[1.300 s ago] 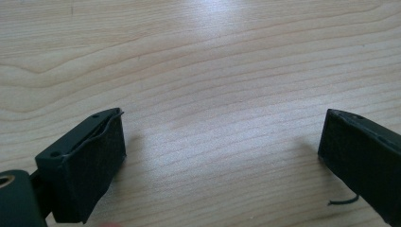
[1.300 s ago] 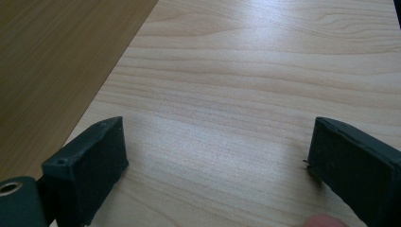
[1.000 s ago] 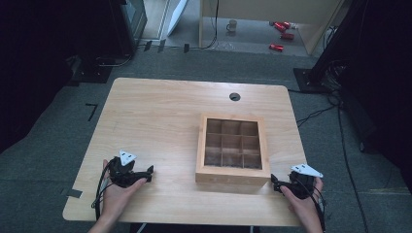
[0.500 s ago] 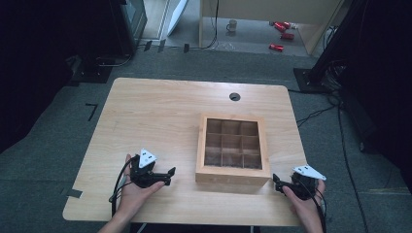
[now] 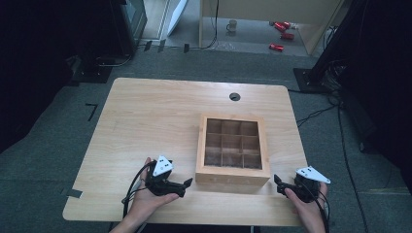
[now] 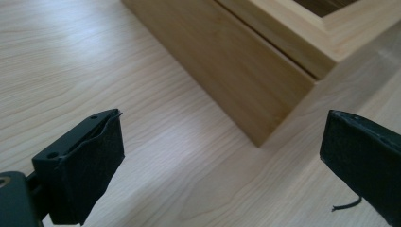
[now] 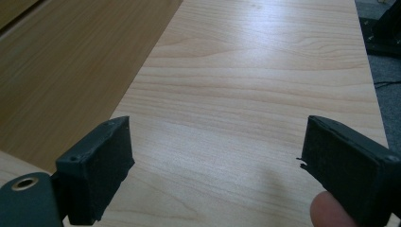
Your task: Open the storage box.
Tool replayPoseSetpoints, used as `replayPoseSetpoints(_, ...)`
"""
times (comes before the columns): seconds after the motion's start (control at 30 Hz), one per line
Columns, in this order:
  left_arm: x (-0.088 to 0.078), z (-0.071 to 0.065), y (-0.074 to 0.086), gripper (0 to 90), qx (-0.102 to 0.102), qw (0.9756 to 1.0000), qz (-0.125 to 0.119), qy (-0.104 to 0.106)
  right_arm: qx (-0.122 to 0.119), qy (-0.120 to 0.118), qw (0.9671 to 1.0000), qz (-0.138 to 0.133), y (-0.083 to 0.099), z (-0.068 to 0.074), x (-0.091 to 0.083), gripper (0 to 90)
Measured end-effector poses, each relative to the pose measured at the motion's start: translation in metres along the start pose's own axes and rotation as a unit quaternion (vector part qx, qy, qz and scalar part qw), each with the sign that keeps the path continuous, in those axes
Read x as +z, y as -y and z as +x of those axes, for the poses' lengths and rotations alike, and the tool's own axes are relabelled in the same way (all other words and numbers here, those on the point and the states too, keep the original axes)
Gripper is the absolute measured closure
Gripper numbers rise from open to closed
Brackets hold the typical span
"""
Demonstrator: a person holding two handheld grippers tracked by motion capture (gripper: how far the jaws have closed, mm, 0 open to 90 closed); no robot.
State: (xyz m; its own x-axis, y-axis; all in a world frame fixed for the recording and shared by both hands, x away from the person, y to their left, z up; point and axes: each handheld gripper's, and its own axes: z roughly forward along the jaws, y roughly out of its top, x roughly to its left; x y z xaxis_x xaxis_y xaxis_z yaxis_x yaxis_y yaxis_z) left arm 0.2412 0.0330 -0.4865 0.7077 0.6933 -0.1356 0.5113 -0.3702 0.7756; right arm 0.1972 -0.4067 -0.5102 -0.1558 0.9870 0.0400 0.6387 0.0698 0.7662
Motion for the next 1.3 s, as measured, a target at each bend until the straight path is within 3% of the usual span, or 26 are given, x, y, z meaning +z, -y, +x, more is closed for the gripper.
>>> replayPoseSetpoints(0.07,0.005,-0.005,-0.002,1.5,0.007,1.0000,0.003,0.003,-0.002,0.000,1.0000,-0.001,0.000,0.001,0.000,10.3)
replayPoseSetpoints(0.27,0.014,-0.014,-0.006,18.5,0.013,0.9999,0.007,0.003,-0.004,-0.001,0.9999,-0.010,0.001,0.001,0.000,12.8)
replayPoseSetpoints(0.3,0.013,-0.013,-0.006,29.1,0.011,0.9998,0.004,0.015,-0.006,-0.003,0.9999,-0.012,0.002,0.001,0.000,13.1)
replayPoseSetpoints(0.37,0.013,-0.013,-0.006,32.7,0.011,0.9996,0.004,0.026,-0.007,-0.003,0.9999,-0.012,0.002,0.001,0.000,13.3)
replayPoseSetpoints(0.5,0.010,-0.013,-0.006,60.0,0.004,0.9975,-0.005,0.070,-0.010,-0.004,0.9999,-0.014,0.002,0.001,0.000,13.9)
replayPoseSetpoints(0.53,0.010,-0.013,-0.007,60.0,0.003,0.9969,-0.006,0.078,-0.010,-0.004,0.9999,-0.014,0.002,0.001,0.000,13.9)
replayPoseSetpoints(0.57,0.009,-0.013,-0.008,65.9,0.001,0.9963,-0.007,0.086,-0.010,-0.004,0.9999,-0.012,0.003,0.002,0.000,13.9)
replayPoseSetpoints(0.77,0.003,-0.009,-0.011,70.4,-0.006,0.9945,-0.013,0.104,-0.013,-0.005,0.9998,-0.011,0.003,0.003,0.002,13.9)
replayPoseSetpoints(1.07,0.002,-0.008,-0.012,73.2,-0.001,0.9946,-0.010,0.104,-0.015,-0.008,0.9998,-0.013,0.003,0.003,0.001,13.9)
replayPoseSetpoints(1.3,-0.005,-0.012,-0.022,74.8,0.001,0.9939,-0.025,0.107,-0.016,-0.013,0.9996,-0.020,0.002,0.003,-0.001,14.0)
